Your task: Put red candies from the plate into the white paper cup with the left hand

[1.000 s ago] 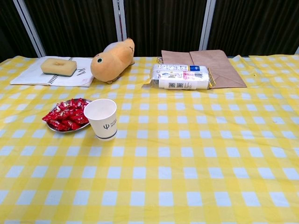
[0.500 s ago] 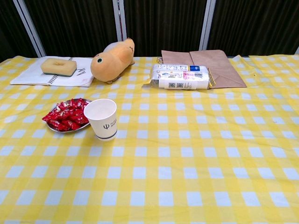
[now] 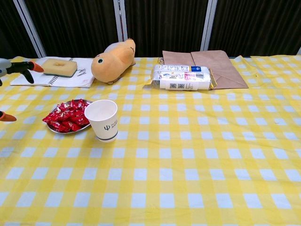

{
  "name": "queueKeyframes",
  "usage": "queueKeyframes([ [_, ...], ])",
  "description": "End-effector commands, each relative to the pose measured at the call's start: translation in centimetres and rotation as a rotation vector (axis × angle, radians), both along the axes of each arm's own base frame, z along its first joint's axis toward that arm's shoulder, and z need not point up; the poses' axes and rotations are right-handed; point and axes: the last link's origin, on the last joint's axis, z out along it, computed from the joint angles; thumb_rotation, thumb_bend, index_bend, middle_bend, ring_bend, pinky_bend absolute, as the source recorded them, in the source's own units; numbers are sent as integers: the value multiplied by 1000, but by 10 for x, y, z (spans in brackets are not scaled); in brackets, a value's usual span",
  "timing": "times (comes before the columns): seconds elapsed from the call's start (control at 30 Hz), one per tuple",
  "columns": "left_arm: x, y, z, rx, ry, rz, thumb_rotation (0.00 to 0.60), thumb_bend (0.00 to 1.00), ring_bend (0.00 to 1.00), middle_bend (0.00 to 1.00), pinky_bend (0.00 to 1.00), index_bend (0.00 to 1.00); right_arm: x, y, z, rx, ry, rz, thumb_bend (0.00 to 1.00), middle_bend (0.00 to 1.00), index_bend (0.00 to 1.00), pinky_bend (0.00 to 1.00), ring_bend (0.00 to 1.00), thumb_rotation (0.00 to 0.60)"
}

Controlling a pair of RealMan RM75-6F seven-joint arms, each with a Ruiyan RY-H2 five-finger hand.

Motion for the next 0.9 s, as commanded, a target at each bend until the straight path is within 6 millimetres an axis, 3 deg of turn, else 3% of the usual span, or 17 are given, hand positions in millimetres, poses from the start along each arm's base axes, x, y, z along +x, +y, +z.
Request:
queueKeyframes([
  [0.03,4,11,-14,-35,18,9,600,127,949,212,888,164,0,0,1,0,-5,-2,424,0,0,0,0,600],
  [0.13,5,18,-23,-57,58,10,600,127,951,201,892,171,0,0,2,-1,-12,-4,424,0,0,0,0,600],
  [0.3,6,32,-34,-76,98,17,600,129,845,182,873,185,0,-1,2,0,-23,-5,424,0,0,0,0,600],
  [0.9,17,56,-78,-123,113,50,600,133,865,214,867,246,0,-1,5,-5,-47,-9,424,0,0,0,0,600],
])
